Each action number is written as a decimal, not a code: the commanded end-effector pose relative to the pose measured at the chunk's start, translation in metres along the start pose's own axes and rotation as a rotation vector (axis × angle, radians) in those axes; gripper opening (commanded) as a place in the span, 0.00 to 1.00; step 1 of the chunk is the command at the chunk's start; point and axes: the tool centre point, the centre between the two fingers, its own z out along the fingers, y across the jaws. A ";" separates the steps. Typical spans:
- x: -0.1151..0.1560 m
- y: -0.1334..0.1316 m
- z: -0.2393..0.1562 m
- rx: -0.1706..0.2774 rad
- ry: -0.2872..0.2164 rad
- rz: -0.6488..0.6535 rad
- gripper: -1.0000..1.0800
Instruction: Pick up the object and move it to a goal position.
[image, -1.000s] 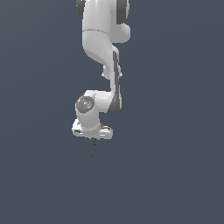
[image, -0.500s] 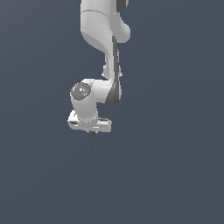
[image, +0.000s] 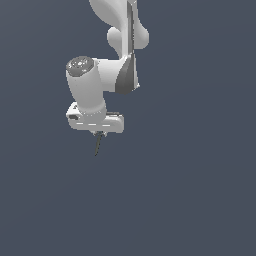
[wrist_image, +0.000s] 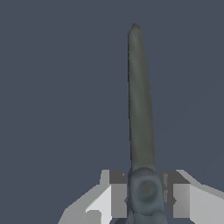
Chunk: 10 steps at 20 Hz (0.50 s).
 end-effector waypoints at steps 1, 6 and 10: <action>-0.007 0.004 -0.030 0.000 0.001 0.000 0.00; -0.020 0.013 -0.090 0.000 0.001 0.000 0.00; -0.029 0.019 -0.135 0.000 0.001 0.000 0.00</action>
